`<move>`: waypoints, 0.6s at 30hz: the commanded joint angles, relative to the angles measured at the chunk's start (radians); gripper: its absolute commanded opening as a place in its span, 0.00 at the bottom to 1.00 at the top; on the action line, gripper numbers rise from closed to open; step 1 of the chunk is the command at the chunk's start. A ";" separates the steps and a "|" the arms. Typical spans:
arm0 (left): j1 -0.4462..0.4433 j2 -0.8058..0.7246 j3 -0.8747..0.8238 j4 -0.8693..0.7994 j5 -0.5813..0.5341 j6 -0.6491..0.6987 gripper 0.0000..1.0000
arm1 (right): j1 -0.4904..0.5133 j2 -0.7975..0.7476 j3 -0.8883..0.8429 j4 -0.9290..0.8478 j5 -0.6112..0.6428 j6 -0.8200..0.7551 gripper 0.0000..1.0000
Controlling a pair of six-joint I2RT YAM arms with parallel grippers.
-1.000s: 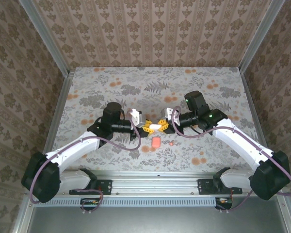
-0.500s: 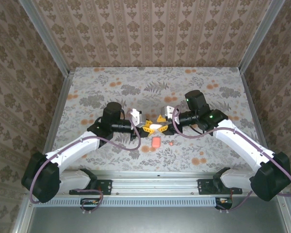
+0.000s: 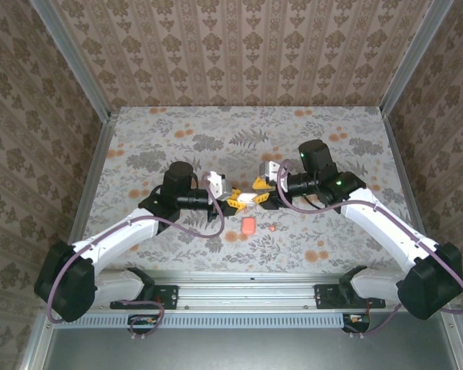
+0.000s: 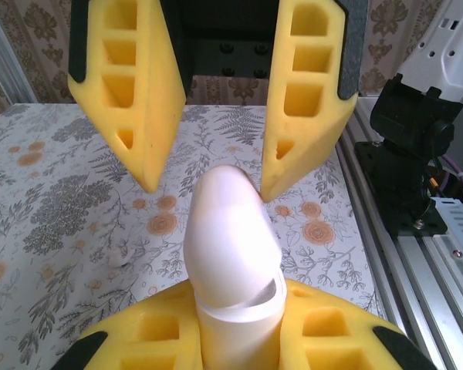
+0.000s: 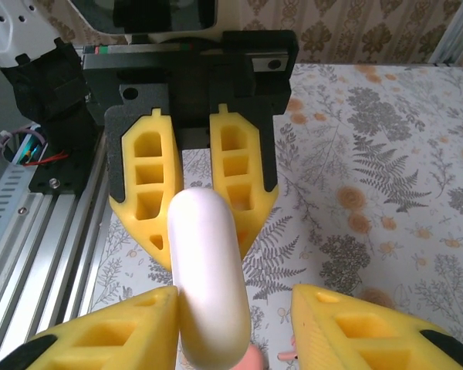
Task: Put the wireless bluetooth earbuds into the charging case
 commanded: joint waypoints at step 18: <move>0.007 -0.013 -0.045 0.096 0.028 -0.047 0.09 | -0.018 -0.024 0.053 0.072 0.062 0.085 0.44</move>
